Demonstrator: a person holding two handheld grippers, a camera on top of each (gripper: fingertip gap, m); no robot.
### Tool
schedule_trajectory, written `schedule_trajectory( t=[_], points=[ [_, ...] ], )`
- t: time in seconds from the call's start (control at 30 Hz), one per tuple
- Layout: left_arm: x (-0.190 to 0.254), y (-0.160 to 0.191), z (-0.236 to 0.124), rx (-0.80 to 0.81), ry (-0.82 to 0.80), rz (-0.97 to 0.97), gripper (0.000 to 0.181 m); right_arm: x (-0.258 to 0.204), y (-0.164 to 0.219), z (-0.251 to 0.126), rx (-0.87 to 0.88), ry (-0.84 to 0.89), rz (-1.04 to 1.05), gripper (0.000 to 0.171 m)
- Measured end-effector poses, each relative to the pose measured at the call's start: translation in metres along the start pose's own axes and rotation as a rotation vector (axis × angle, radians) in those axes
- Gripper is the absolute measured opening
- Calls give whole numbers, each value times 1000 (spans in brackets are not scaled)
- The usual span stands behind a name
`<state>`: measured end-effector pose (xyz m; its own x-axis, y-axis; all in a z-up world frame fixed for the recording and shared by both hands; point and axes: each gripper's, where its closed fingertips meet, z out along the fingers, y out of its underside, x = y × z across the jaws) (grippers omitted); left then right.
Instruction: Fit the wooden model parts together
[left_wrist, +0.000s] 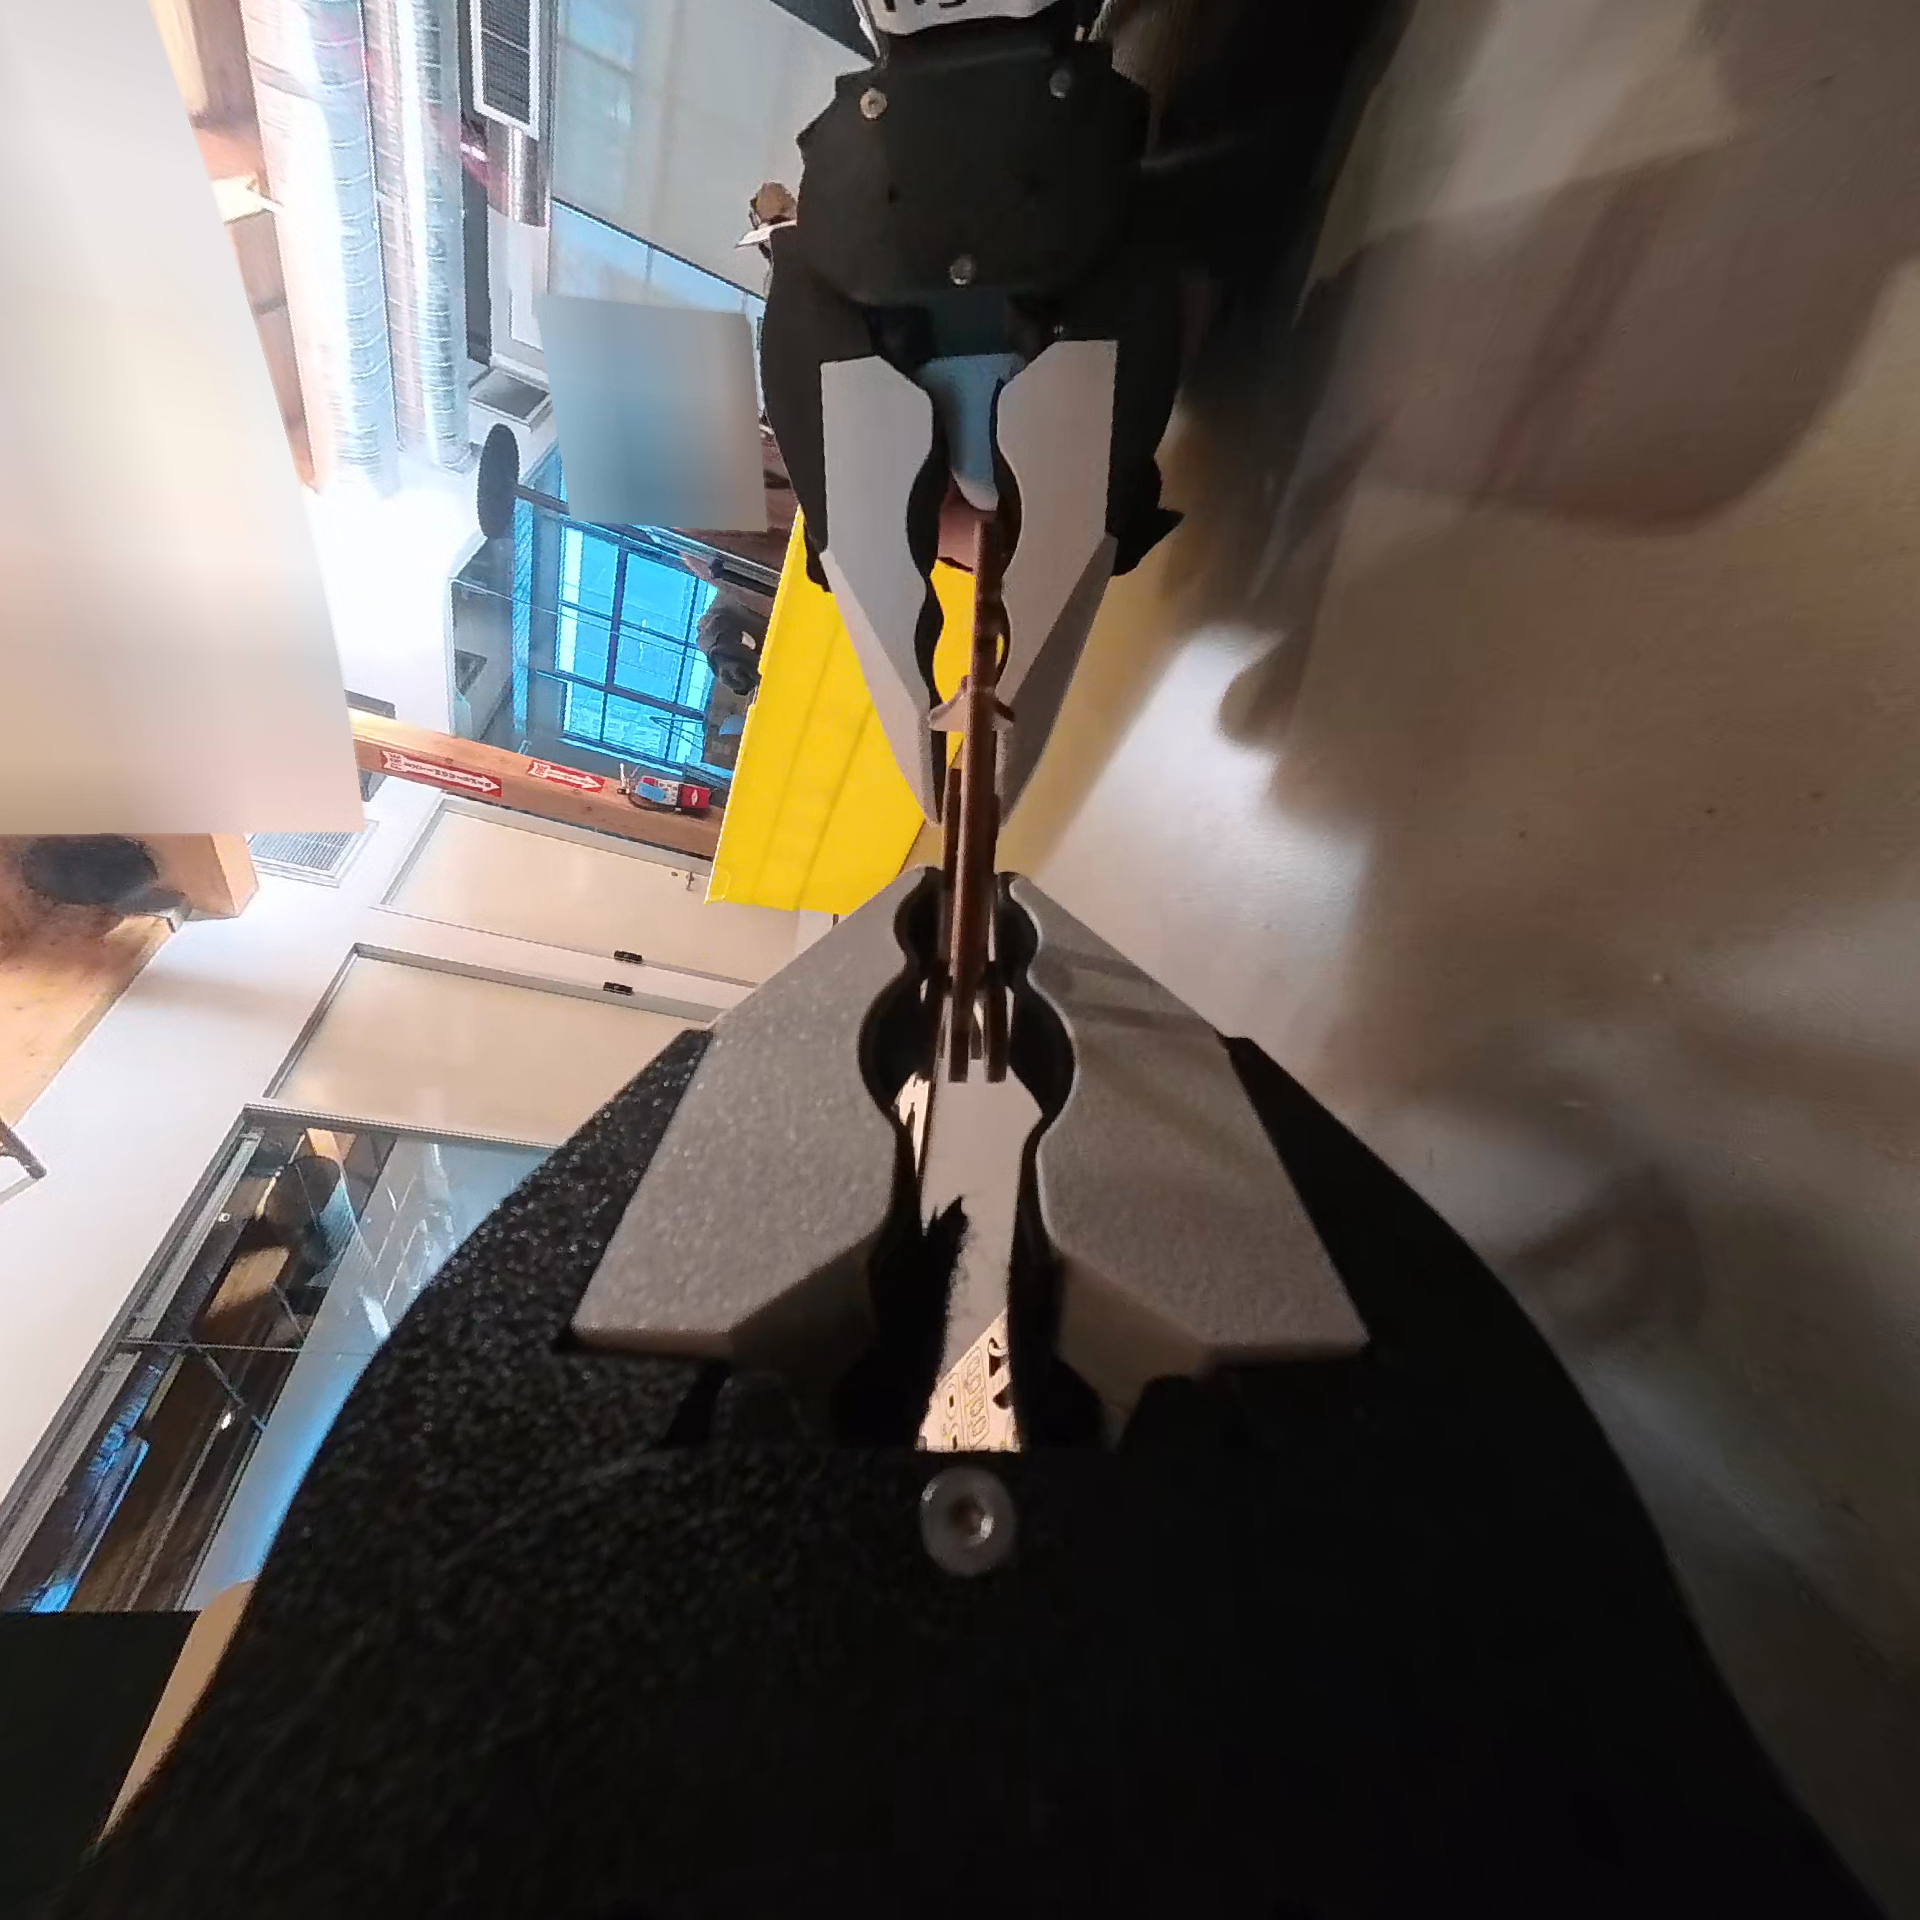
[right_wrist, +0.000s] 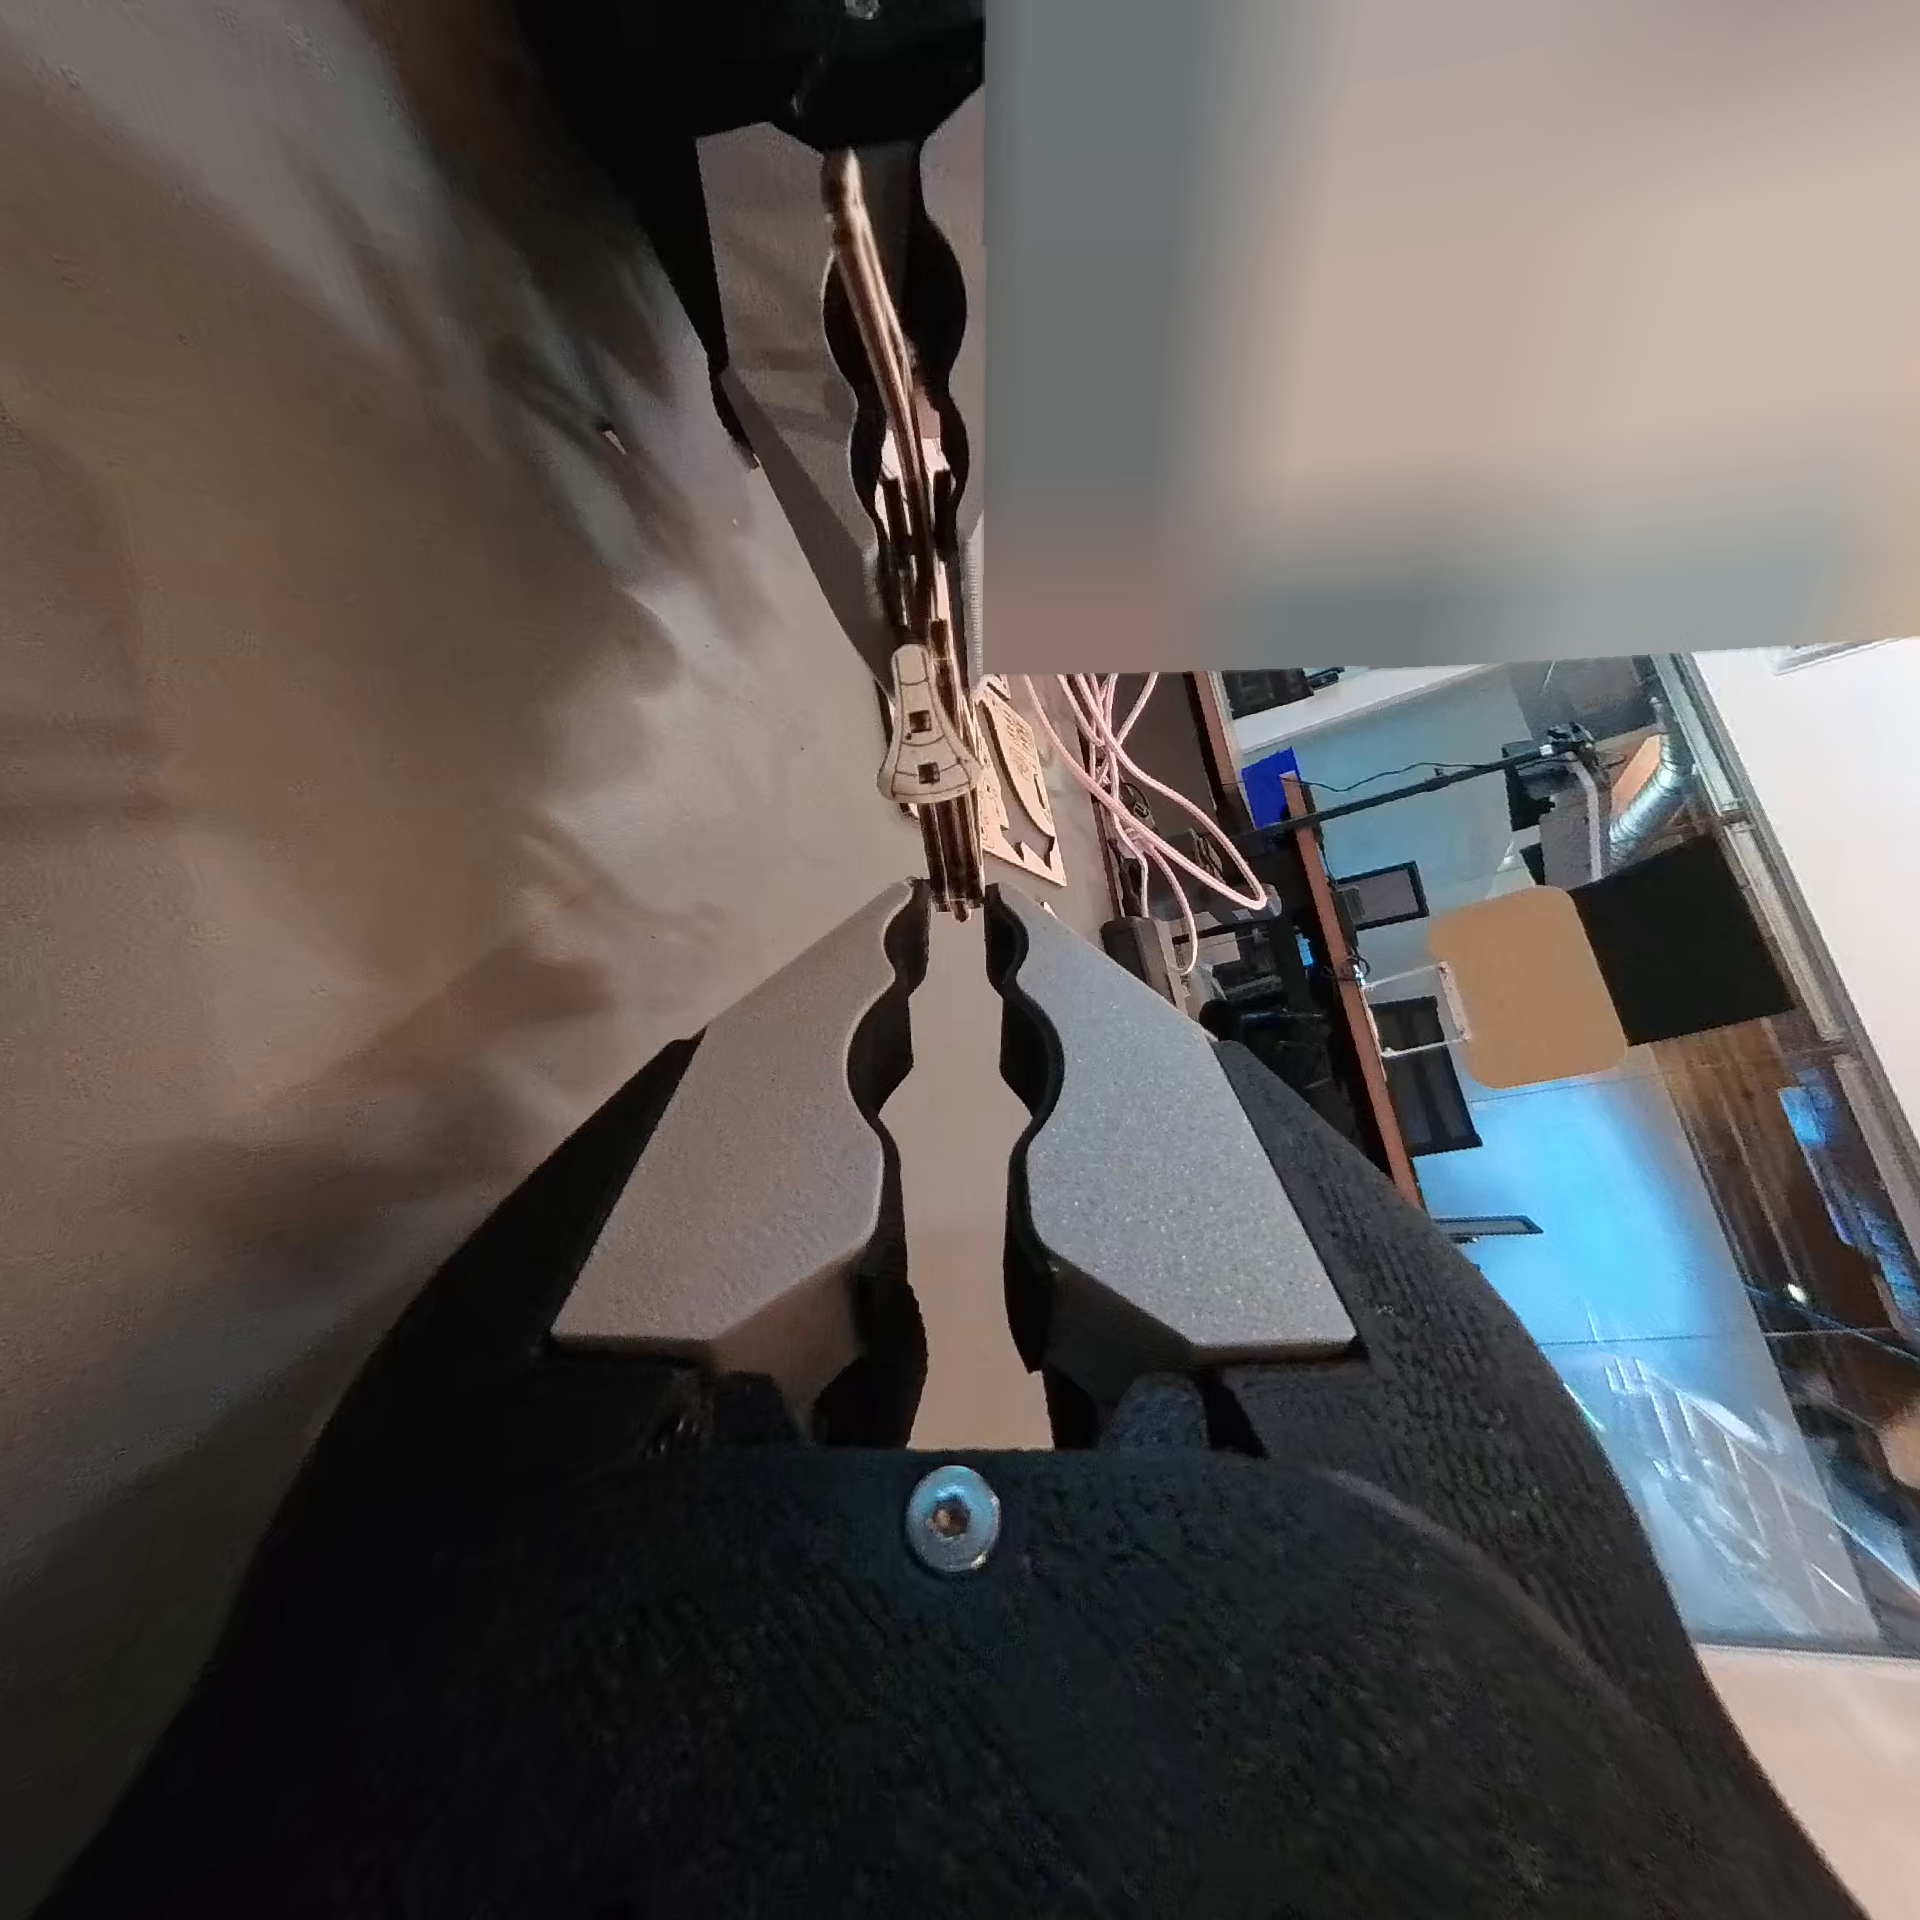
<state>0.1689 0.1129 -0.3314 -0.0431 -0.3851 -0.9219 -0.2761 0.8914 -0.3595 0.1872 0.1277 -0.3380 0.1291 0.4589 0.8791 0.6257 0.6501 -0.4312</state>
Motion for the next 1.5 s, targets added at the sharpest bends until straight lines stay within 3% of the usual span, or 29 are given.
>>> schedule_trajectory(
  t=[0.5, 0.6, 0.67, 0.87, 1.07, 1.5],
  points=[
    [-1, 5, -1, -1, 31, -101, 6, -2, 3, 4, -40, -35, 95, 7],
    [-7, 4, 0, 34, 48, -261, 6, 3, 0, 3, 29, -74, 290, 9],
    [-17, 1, -2, 94, 50, -421, 6, 4, 1, 4, 57, -114, 439, 22],
    [-30, -4, -7, 261, 121, -738, 6, 22, -14, -3, 210, -119, 652, 15],
    [-34, -10, -11, 379, 182, -880, 6, 28, -28, -11, 287, -119, 681, 9],
    [-32, -9, -12, 410, 211, -919, 6, 26, -29, -12, 246, -151, 687, 7]
  ],
)
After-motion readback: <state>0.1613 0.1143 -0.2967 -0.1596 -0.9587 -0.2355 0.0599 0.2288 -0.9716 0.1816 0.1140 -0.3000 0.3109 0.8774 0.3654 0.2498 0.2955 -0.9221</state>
